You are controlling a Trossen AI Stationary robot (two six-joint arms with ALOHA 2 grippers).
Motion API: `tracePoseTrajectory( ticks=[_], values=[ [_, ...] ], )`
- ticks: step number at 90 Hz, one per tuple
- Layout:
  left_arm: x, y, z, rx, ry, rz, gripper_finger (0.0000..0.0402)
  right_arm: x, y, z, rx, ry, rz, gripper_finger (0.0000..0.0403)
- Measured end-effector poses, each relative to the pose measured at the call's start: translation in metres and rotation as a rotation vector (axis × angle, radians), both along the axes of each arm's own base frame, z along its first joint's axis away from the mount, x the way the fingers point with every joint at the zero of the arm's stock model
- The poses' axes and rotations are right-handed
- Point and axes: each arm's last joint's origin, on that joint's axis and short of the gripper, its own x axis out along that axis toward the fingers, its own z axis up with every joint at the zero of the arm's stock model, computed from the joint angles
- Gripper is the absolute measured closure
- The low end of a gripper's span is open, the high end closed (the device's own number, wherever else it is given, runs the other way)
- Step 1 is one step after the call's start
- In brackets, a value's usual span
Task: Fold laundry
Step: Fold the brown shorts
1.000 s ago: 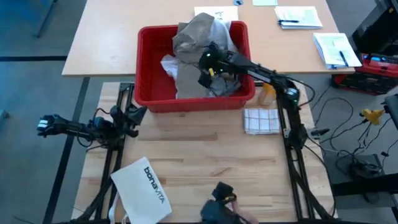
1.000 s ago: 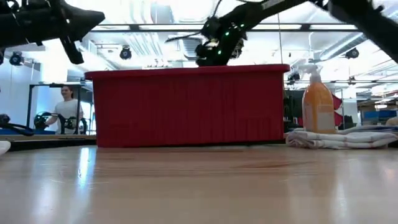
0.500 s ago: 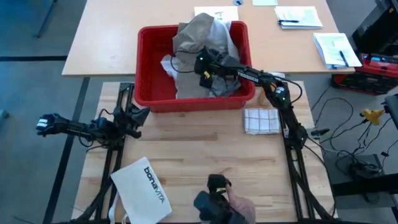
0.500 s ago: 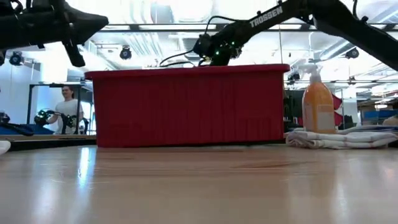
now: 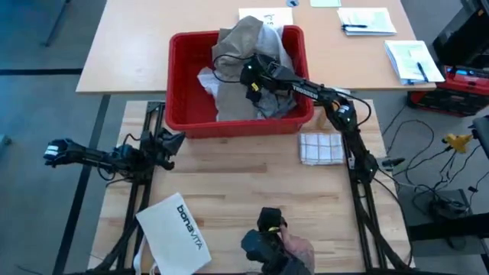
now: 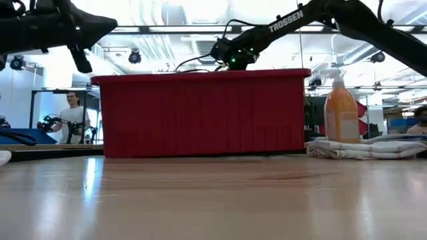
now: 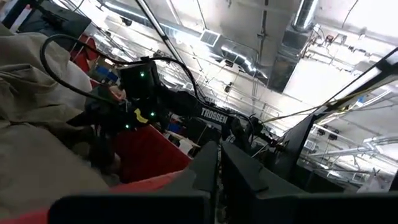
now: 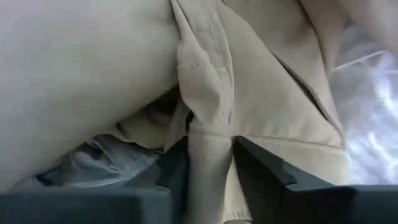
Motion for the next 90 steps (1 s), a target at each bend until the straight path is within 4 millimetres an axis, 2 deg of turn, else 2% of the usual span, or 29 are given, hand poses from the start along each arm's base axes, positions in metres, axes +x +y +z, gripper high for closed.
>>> tracePoseTrajectory(
  ticks=[7, 11, 26, 39, 52, 69, 81, 90],
  values=[
    [0.0, 0.0, 0.0, 0.0, 0.0, 0.0, 0.0397, 0.0, 0.003, 0.012, -0.015, -0.027, -0.001, 0.0377],
    [0.0, 0.0, 0.0, 0.0, 0.0, 0.0, 0.0397, -0.001, 0.005, 0.022, -0.028, -0.05, -0.001, 0.0391],
    [0.0, 0.0, 0.0, 0.0, 0.0, 0.0, 0.0397, -0.009, 0.017, 0.065, -0.058, -0.16, -0.025, 0.0396],
    [0.0, 0.0, 0.0, 0.0, 0.0, -0.001, 0.0397, -0.021, 0.038, 0.105, -0.012, -0.266, -0.052, 0.04],
    [0.0, -0.001, 0.0, -0.049, -0.037, -0.064, 0.0397, -0.035, 0.073, 0.146, 0.074, -0.411, -0.04, 0.0401],
    [0.002, -0.003, -0.001, -0.046, -0.032, -0.119, 0.0397, -0.058, 0.136, 0.201, 0.159, -0.635, 0.059, 0.0402],
    [0.002, -0.003, -0.001, -0.039, -0.036, -0.14, 0.0397, -0.075, 0.173, 0.233, 0.198, -0.787, 0.11, 0.0402],
    [0.002, -0.003, 0.0, -0.038, -0.038, -0.139, 0.0397, -0.09, 0.2, 0.257, 0.257, -0.916, 0.216, 0.0402]
  ],
)
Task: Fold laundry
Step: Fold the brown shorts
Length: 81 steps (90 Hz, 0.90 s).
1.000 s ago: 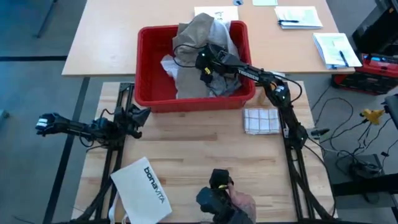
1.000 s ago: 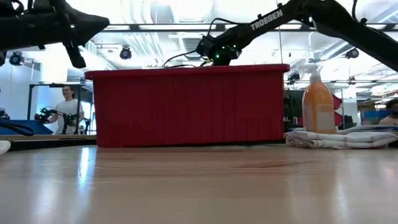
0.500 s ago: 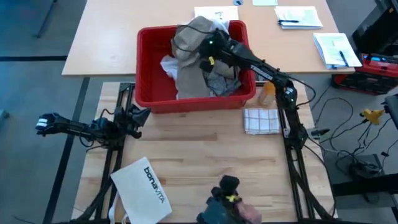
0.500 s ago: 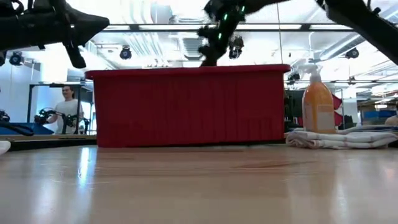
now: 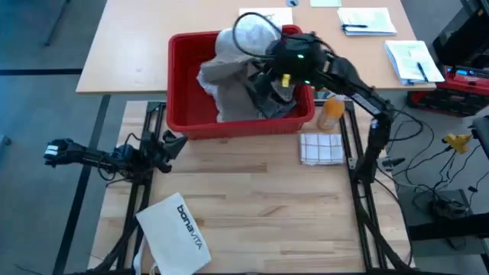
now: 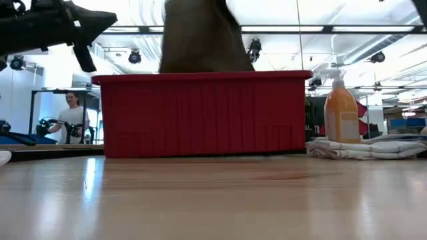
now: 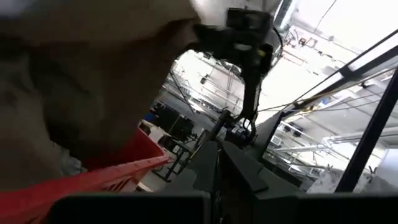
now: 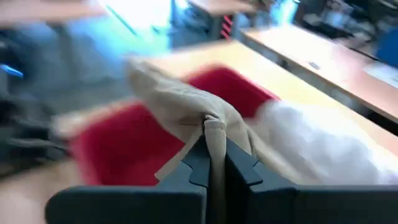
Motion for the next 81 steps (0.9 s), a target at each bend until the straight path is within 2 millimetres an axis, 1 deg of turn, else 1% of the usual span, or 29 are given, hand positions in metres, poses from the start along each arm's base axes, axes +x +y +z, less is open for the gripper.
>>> tracePoseTrajectory(
  ticks=[11, 20, 38, 50, 57, 62, 66, 72, 81],
  values=[
    [0.001, 0.0, -0.001, 0.005, 0.019, 0.011, 0.0395, -0.02, 0.033, 0.026, 0.02, -0.149, 0.179, 0.0403],
    [0.002, 0.0, -0.003, 0.004, 0.033, 0.022, 0.0389, -0.034, 0.061, 0.04, 0.045, -0.22, 0.321, 0.0403],
    [0.003, 0.001, -0.005, -0.003, 0.055, 0.042, 0.0378, -0.053, 0.122, 0.052, 0.127, -0.278, 0.644, 0.0403],
    [0.005, 0.001, -0.006, -0.005, 0.073, 0.051, 0.0375, -0.061, 0.165, 0.052, 0.16, -0.248, 0.923, 0.0403],
    [0.006, 0.001, -0.008, -0.008, 0.086, 0.059, 0.0375, -0.063, 0.187, 0.043, 0.167, -0.171, 1.045, 0.0403],
    [0.006, 0.001, -0.009, -0.009, 0.094, 0.059, 0.0374, -0.063, 0.202, 0.031, 0.16, -0.061, 1.059, 0.0403],
    [0.007, 0.001, -0.009, -0.009, 0.098, 0.059, 0.0374, -0.059, 0.212, 0.018, 0.145, 0.052, 1.022, 0.0403],
    [0.008, 0.001, -0.01, -0.017, 0.101, 0.055, 0.0374, -0.051, 0.225, -0.006, 0.099, 0.241, 0.911, 0.0403],
    [0.009, 0.001, -0.011, -0.039, 0.1, 0.045, 0.0374, -0.037, 0.237, -0.044, 0.021, 0.512, 0.748, 0.0403]
  ],
)
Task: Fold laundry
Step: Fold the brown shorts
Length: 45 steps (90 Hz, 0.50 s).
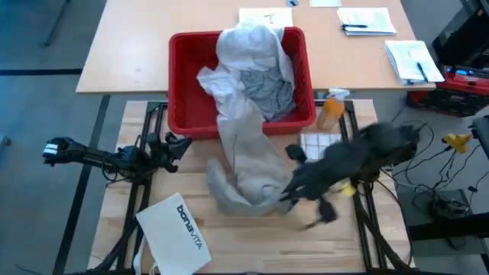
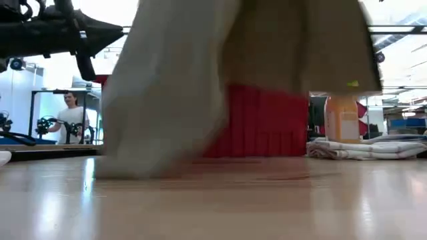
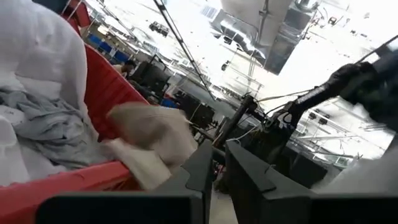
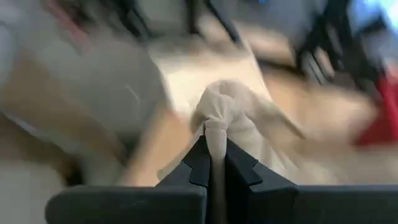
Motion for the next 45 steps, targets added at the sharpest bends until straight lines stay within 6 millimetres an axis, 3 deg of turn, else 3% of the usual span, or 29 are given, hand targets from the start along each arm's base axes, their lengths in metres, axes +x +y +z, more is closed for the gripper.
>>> tracePoseTrajectory(
  ticks=[24, 45],
  values=[
    [0.003, 0.0, -0.003, -0.026, 0.019, -0.011, 0.0374, 0.033, 0.026, -0.088, -0.076, 0.184, -0.026, 0.0403],
    [0.007, -0.001, -0.006, -0.034, 0.057, 0.005, 0.0378, 0.027, 0.025, -0.157, 0.136, 0.093, -0.031, 0.0403]
  ],
)
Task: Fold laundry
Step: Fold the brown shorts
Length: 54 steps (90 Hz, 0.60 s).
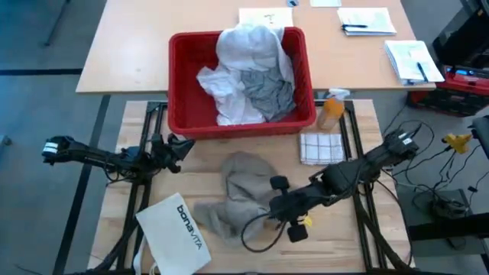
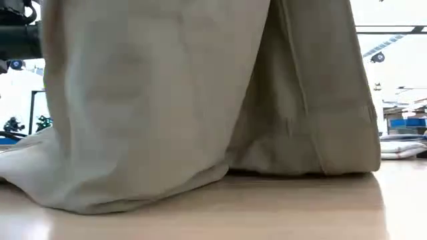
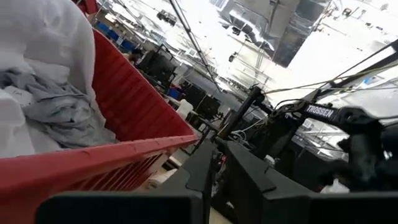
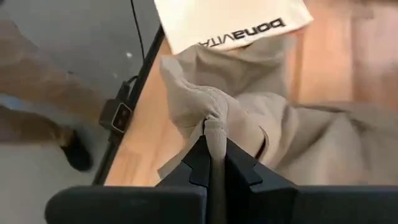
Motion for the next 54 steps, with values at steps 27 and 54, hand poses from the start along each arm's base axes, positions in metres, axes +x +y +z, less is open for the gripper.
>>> tracePoseTrajectory(
  ticks=[27, 54],
  values=[
    [0.054, -0.011, 0.057, 0.137, 0.232, -0.14, 0.0392, -0.018, 0.004, -0.084, 0.243, 0.074, -0.018, 0.0403],
    [0.116, -0.029, 0.098, 0.258, 0.346, -0.296, 0.0388, -0.035, 0.002, -0.126, 0.353, 0.173, -0.152, 0.0303]
  ],
)
